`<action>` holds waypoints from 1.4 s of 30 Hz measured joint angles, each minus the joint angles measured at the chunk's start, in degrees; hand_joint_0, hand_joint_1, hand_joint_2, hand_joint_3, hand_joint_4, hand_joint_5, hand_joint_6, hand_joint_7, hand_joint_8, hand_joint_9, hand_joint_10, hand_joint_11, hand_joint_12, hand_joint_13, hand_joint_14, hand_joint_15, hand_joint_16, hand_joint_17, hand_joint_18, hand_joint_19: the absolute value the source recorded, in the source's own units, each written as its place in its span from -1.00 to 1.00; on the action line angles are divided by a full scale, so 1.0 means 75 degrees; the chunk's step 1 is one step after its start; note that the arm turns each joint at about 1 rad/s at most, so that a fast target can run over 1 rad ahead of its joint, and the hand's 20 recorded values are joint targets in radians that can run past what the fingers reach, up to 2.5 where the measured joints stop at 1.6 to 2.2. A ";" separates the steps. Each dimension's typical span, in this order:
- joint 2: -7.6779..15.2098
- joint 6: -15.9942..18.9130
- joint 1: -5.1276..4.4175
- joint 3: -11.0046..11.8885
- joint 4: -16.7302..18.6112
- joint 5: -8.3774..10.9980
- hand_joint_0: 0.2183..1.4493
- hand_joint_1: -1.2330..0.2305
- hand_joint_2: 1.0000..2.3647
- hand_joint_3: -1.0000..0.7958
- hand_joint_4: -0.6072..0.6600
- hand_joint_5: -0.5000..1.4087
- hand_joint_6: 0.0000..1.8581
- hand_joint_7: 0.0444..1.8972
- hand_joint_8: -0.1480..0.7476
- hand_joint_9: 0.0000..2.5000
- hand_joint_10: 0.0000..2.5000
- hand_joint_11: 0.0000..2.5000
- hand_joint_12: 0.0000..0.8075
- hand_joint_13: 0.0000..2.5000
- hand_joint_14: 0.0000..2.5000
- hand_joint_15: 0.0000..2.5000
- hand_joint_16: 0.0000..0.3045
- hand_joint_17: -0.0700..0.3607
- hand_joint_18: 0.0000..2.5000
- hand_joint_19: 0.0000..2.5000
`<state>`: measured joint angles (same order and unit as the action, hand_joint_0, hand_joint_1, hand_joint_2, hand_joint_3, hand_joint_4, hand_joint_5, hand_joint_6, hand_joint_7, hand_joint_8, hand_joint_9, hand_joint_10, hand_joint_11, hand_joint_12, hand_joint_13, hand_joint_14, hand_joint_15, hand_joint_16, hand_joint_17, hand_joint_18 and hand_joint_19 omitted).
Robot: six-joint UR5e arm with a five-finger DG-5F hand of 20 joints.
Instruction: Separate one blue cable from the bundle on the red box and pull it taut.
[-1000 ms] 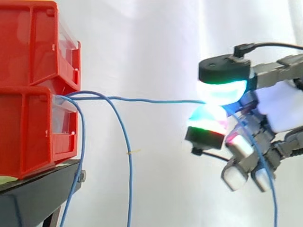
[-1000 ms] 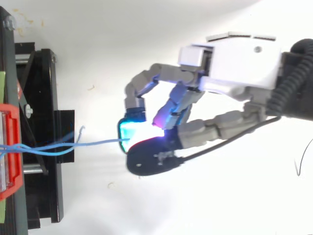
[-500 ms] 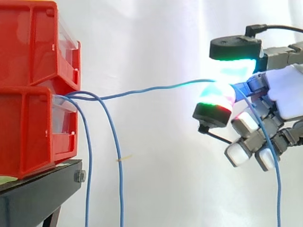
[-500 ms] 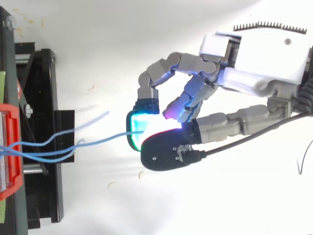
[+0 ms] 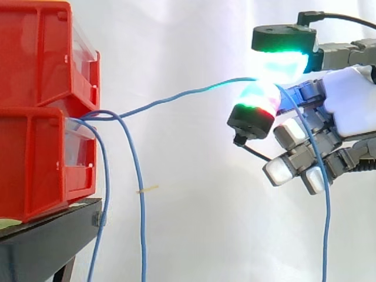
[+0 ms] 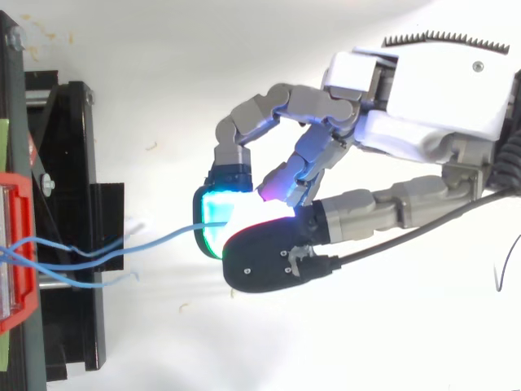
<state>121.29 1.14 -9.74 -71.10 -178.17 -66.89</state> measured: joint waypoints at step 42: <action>0.0000 -0.0006 0.0000 0.0000 0.0002 0.0002 -0.54 -0.36 -0.62 0.10 -0.26 -0.56 -0.04 0.09 0.11 -0.04 -0.99 -0.50 0.04 -0.24 -0.99 -0.66 -0.62 -0.07 -0.24 -0.75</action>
<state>121.29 1.10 -9.74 -71.10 -178.15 -66.87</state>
